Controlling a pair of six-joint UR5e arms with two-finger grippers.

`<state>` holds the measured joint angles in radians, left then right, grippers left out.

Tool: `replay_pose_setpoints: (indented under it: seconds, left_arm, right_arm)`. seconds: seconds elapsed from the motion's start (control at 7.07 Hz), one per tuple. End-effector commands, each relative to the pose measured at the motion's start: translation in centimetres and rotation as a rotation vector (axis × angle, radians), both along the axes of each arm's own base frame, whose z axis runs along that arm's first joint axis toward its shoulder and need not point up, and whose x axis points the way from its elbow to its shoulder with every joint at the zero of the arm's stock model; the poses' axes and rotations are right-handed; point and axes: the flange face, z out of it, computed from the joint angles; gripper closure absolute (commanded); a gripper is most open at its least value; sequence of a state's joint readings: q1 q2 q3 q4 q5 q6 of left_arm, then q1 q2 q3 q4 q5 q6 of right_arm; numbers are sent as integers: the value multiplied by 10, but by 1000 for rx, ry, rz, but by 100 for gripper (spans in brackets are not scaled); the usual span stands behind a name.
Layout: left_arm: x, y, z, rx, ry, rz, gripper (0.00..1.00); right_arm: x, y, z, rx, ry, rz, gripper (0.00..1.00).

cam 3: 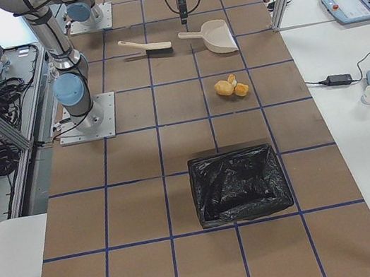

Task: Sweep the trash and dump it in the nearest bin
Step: 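Move the left gripper down toward the white brush handle, then grasp the white brush handle with the left gripper and lift it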

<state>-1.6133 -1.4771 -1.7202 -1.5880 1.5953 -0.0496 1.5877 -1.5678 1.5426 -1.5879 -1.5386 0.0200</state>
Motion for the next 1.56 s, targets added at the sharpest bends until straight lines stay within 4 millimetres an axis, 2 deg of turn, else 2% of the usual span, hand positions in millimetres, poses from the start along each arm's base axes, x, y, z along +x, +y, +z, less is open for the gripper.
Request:
replay_pose_setpoints:
  seconds: [0.0, 0.14, 0.28, 0.57, 0.71, 0.85, 0.99, 1.27, 1.42]
  left_arm:
    - [-74, 42, -25, 2, -12, -50, 0]
    - [-95, 56, -32, -23, -1, -70, 0]
    - [-111, 71, -38, -6, 105, -13, 0]
    - [-129, 104, -52, -51, 149, -56, 0]
    - [-134, 110, -83, -67, 159, -76, 0]
    - [-147, 132, -120, -126, 176, -131, 2]
    - [-156, 137, -134, -243, 218, -133, 0]
    - [-168, 143, -155, -189, 221, -30, 0]
    - [-181, 156, -160, -173, 212, -43, 0]
  right_arm:
    - [0, 1, 0, -1, -2, 0, 0]
    - [0, 1, 1, -2, -3, 2, 0]
    - [0, 1, 1, -2, -3, 3, 0]
    - [1, 7, -1, 2, -10, 5, 0]
    - [1, 10, -4, 5, -10, 7, 0]
    - [1, 9, -4, 4, -10, 7, 0]
    - [0, 9, -4, 2, -10, 5, 0]
    - [-1, 8, -5, 2, -10, 4, 0]
    - [-1, 8, -5, 2, -10, 2, 0]
